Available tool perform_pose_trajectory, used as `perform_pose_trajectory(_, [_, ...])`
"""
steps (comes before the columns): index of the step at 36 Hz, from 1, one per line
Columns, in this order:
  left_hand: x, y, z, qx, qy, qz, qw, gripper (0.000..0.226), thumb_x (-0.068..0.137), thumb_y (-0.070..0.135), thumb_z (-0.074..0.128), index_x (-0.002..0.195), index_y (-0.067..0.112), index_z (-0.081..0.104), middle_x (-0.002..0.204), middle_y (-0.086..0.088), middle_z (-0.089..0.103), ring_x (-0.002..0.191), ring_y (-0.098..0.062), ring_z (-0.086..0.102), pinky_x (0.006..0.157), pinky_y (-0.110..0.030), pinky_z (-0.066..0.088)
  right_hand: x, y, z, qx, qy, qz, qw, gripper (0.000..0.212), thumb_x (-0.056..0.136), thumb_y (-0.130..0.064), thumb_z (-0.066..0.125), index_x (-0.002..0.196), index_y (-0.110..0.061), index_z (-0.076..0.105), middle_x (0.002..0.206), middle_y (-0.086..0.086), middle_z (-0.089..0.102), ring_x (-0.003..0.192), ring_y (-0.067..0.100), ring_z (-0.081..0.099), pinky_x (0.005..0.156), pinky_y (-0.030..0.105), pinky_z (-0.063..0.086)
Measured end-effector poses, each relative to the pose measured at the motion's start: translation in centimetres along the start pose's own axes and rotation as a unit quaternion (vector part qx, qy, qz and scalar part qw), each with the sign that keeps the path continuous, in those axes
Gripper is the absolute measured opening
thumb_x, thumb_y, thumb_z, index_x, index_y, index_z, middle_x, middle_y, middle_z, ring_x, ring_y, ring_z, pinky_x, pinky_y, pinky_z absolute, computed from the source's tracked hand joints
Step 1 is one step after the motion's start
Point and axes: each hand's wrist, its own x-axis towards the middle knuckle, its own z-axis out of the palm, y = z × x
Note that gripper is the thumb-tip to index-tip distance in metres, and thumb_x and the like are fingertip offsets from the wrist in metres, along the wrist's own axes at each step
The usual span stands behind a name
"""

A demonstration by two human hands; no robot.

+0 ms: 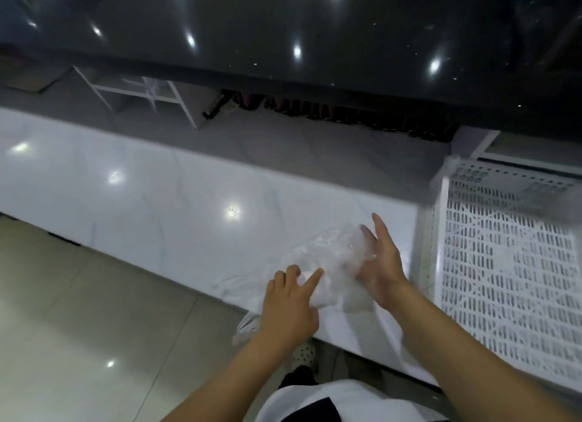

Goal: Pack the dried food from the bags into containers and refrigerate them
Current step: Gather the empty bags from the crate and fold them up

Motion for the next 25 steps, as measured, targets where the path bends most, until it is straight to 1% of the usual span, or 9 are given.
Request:
perform_pose_trajectory(2, [-0.1, -0.2, 0.0, -0.009, -0.007, -0.013, 1.000, 0.074, 0.080, 0.036, 0.047, 0.153, 0.040, 0.032, 0.148, -0.005, 0.036, 0.124, -0.030, 0.036, 0.101, -0.037, 0.027, -1.0, -1.2, -0.1, -0.155, 0.047, -0.076, 0.984, 0.046, 0.100, -0.049, 0.048, 0.145, -0.042, 0.042, 0.146, -0.009, 0.049, 0.125, 0.017, 0.054, 0.092, 0.039, 0.050])
perform_pose_trajectory(3, [-0.1, -0.3, -0.2, -0.014, -0.012, -0.019, 1.000, 0.074, 0.080, 0.040, 0.045, 0.152, 0.041, 0.032, 0.152, -0.004, 0.031, 0.130, -0.030, 0.031, 0.104, -0.038, 0.022, -1.4, -1.7, -0.2, -0.242, 0.079, -0.124, 0.959, 0.048, 0.100, -0.047, 0.049, 0.147, -0.040, 0.040, 0.150, -0.008, 0.045, 0.131, 0.018, 0.048, 0.098, 0.039, 0.045])
perform_pose_trajectory(5, [-0.1, -0.3, -0.7, -0.049, -0.004, -0.030, 0.998, 0.071, 0.079, 0.046, 0.040, 0.149, 0.042, 0.037, 0.158, -0.002, 0.023, 0.139, -0.028, 0.019, 0.110, -0.038, 0.012, -2.5, -2.6, 0.0, -0.388, 0.116, -0.227, 0.886, 0.050, 0.099, -0.041, 0.054, 0.147, -0.032, 0.043, 0.154, -0.005, 0.041, 0.141, 0.019, 0.038, 0.112, 0.039, 0.035])
perform_pose_trajectory(7, [-0.1, 0.1, -1.5, -0.129, 0.046, -0.051, 0.989, 0.064, 0.078, 0.043, 0.042, 0.141, 0.040, 0.050, 0.157, 0.000, 0.029, 0.141, -0.027, 0.018, 0.113, -0.038, 0.009, -3.6, -3.0, 1.1, -0.490, 0.094, -0.316, 0.807, 0.049, 0.099, -0.035, 0.056, 0.146, -0.027, 0.046, 0.157, -0.002, 0.038, 0.146, 0.019, 0.029, 0.119, 0.045, 0.025])
perform_pose_trajectory(10, [0.4, 0.9, -2.5, -0.225, 0.145, -0.086, 0.960, 0.059, 0.079, 0.029, 0.045, 0.137, 0.031, 0.057, 0.155, -0.001, 0.038, 0.144, -0.026, 0.025, 0.117, -0.040, 0.014, -3.6, -2.1, 3.3, -0.650, 0.038, -0.320, 0.688, 0.052, 0.100, -0.046, 0.040, 0.151, -0.032, 0.036, 0.165, -0.003, 0.019, 0.153, 0.021, 0.010, 0.122, 0.053, 0.009])
perform_pose_trajectory(13, [2.3, 1.4, -2.3, -0.198, 0.183, -0.090, 0.959, 0.054, 0.097, 0.025, 0.040, 0.151, 0.029, 0.041, 0.165, 0.000, 0.024, 0.153, -0.024, 0.013, 0.123, -0.044, 0.010, -1.6, 0.4, 4.2, -0.780, 0.026, -0.266, 0.565, 0.058, 0.102, -0.055, 0.018, 0.157, -0.038, 0.011, 0.168, -0.004, -0.006, 0.154, 0.022, -0.010, 0.119, 0.057, -0.006])
perform_pose_trajectory(16, [4.7, 1.3, -0.6, -0.131, 0.106, -0.092, 0.981, 0.055, 0.107, 0.037, 0.024, 0.160, 0.035, 0.010, 0.169, 0.003, -0.002, 0.155, -0.022, -0.009, 0.125, -0.046, -0.004, 1.3, 2.9, 2.8, -0.812, 0.026, -0.208, 0.545, 0.059, 0.102, -0.055, 0.009, 0.158, -0.037, -0.002, 0.167, -0.003, -0.015, 0.152, 0.023, -0.019, 0.118, 0.060, -0.010])
perform_pose_trajectory(18, [5.4, 0.8, 1.0, -0.090, 0.052, -0.099, 0.990, 0.056, 0.107, 0.044, 0.016, 0.160, 0.035, -0.001, 0.169, 0.001, -0.009, 0.154, -0.023, -0.015, 0.124, -0.048, -0.009, 2.9, 4.1, 1.0, -0.826, 0.028, -0.194, 0.529, 0.061, 0.100, -0.058, 0.004, 0.157, -0.039, -0.008, 0.166, -0.004, -0.017, 0.151, 0.023, -0.020, 0.118, 0.060, -0.010])
perform_pose_trajectory(25, [5.1, -1.8, 2.4, -0.036, 0.063, -0.100, 0.992, 0.067, 0.100, 0.062, 0.010, 0.160, 0.034, -0.003, 0.169, 0.000, -0.005, 0.155, -0.025, -0.011, 0.124, -0.046, -0.010, 4.4, 5.3, -2.4, -0.813, 0.032, -0.222, 0.538, 0.067, 0.095, -0.068, -0.005, 0.156, -0.040, -0.013, 0.166, -0.008, -0.015, 0.151, 0.019, -0.020, 0.119, 0.055, -0.014])
